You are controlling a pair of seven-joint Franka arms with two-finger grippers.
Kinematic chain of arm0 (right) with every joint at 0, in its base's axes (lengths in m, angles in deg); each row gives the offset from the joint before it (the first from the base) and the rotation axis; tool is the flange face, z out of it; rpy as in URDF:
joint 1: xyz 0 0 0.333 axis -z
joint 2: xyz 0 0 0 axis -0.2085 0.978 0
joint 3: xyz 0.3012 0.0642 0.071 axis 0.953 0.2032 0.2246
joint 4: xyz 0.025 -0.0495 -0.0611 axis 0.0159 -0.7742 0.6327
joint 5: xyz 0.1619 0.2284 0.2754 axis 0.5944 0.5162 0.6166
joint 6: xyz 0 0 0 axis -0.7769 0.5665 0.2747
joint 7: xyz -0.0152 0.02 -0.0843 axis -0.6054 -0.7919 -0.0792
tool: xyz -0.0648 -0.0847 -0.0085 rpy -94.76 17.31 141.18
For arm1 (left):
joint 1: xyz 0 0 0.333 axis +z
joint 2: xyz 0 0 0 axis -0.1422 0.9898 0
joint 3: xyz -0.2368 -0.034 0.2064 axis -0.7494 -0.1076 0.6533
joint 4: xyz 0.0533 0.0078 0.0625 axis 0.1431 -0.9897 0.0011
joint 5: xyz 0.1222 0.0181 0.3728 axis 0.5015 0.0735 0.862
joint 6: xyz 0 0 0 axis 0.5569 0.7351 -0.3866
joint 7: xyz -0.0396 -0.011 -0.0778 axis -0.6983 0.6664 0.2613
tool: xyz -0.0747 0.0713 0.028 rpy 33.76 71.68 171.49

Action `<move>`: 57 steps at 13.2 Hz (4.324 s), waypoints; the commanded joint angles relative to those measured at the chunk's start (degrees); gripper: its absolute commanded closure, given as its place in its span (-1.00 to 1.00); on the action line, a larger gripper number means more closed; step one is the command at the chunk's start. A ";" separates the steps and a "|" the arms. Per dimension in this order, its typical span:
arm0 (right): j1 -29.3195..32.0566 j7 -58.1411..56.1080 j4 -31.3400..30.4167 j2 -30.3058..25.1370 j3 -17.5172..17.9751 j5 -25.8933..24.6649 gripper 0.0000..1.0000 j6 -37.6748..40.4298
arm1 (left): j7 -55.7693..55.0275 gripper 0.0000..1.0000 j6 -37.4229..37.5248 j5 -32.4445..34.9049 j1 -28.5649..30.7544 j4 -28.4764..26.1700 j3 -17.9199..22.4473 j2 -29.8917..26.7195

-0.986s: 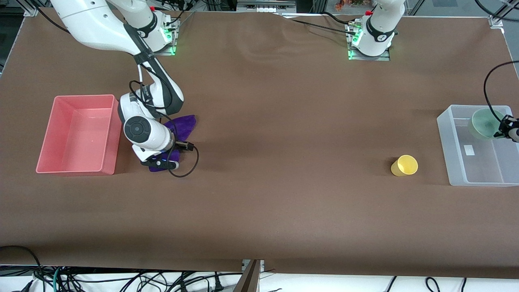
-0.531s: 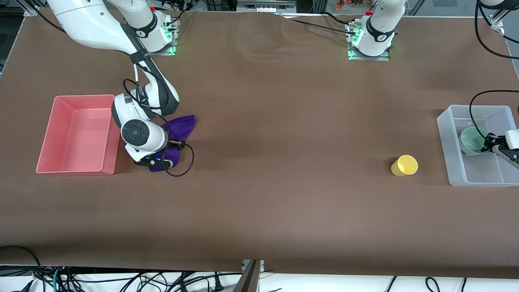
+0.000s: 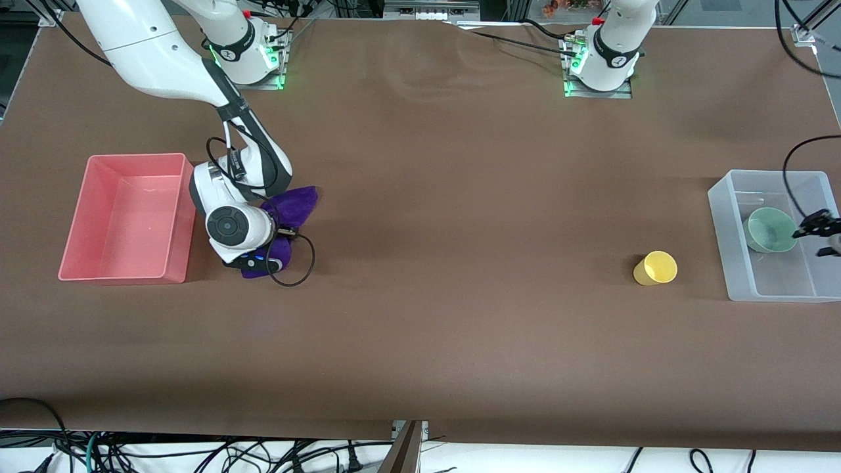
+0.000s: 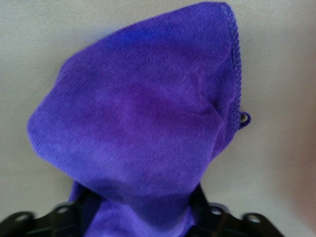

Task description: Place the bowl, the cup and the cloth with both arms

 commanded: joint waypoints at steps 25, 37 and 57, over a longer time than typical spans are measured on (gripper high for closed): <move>4.24 -56.24 12.56 -7.61 -27.73 0.72 -0.99 30.39 | -50.68 1.00 -1.36 3.97 -17.33 -5.07 -8.33 3.34; 4.32 -56.59 34.79 -19.37 -23.25 10.83 -1.00 36.39 | -13.42 1.00 0.47 15.93 -3.91 -1.79 -0.25 -0.55; 5.03 -31.71 32.51 -24.75 -12.44 7.59 -1.00 50.16 | -46.21 -1.00 24.83 9.24 -0.98 4.78 -29.22 -8.80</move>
